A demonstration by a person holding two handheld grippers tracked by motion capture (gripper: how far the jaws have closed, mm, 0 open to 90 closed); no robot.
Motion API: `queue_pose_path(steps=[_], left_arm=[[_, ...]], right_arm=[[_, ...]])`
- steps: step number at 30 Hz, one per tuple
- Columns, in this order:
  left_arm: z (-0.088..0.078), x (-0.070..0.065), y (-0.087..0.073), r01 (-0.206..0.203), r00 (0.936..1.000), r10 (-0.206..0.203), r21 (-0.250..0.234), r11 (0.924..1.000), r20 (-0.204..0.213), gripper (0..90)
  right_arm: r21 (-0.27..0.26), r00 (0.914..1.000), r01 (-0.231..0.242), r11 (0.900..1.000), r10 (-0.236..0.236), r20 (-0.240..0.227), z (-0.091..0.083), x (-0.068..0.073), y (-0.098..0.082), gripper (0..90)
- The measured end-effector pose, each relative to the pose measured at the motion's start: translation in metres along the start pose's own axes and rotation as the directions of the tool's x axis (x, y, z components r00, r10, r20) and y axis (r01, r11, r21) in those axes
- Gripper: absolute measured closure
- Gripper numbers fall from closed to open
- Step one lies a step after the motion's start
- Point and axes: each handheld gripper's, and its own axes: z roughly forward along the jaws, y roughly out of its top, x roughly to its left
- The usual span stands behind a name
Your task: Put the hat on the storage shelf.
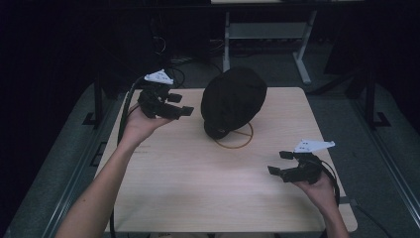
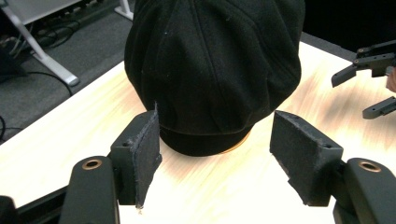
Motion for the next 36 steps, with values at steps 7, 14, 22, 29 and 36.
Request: queue_pose_path(steps=[7,14,22,29,36], left_arm=[[0.001,-0.001,-0.011,0.006,1.0000,-0.006,0.009,0.9999,-0.001,31.1],[0.000,-0.001,-0.024,0.019,0.9998,-0.018,0.009,0.9998,-0.007,29.8],[-0.005,-0.002,-0.038,0.039,0.9992,-0.039,0.000,0.9992,-0.009,29.2],[-0.011,-0.003,-0.048,0.045,0.9987,-0.045,0.000,0.9990,-0.021,28.9],[-0.014,-0.005,-0.061,0.058,0.9980,-0.058,-0.005,0.9983,-0.025,28.5]], right_arm=[[0.000,1.0000,0.002,1.000,-0.002,-0.001,0.000,0.000,0.000,20.5],[0.007,1.0000,0.000,1.000,0.000,0.001,0.001,0.000,0.000,20.4],[0.017,1.0000,0.006,1.000,-0.006,0.004,0.003,0.002,0.001,20.2],[0.023,1.0000,0.007,1.000,-0.007,0.006,0.004,0.004,0.001,20.2],[0.029,0.9999,0.014,0.999,-0.014,0.008,0.006,0.006,0.002,20.2]])
